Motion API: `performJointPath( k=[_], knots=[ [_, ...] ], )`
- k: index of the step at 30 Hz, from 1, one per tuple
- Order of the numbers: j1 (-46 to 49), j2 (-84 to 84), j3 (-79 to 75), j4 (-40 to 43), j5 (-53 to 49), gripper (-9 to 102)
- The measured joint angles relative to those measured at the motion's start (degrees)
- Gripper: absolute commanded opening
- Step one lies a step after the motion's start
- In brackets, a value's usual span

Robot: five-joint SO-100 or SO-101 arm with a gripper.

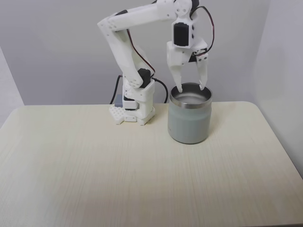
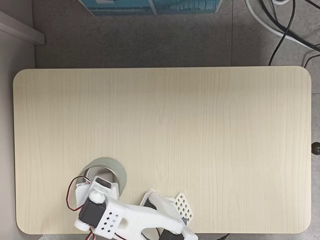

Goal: Grasp a dressing and put it in the cup.

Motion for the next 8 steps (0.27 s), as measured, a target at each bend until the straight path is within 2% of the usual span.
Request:
performJointPath(
  k=[8],
  knots=[
    [0.2, 0.2, -0.5, -0.2, 0.0, 19]
  ],
)
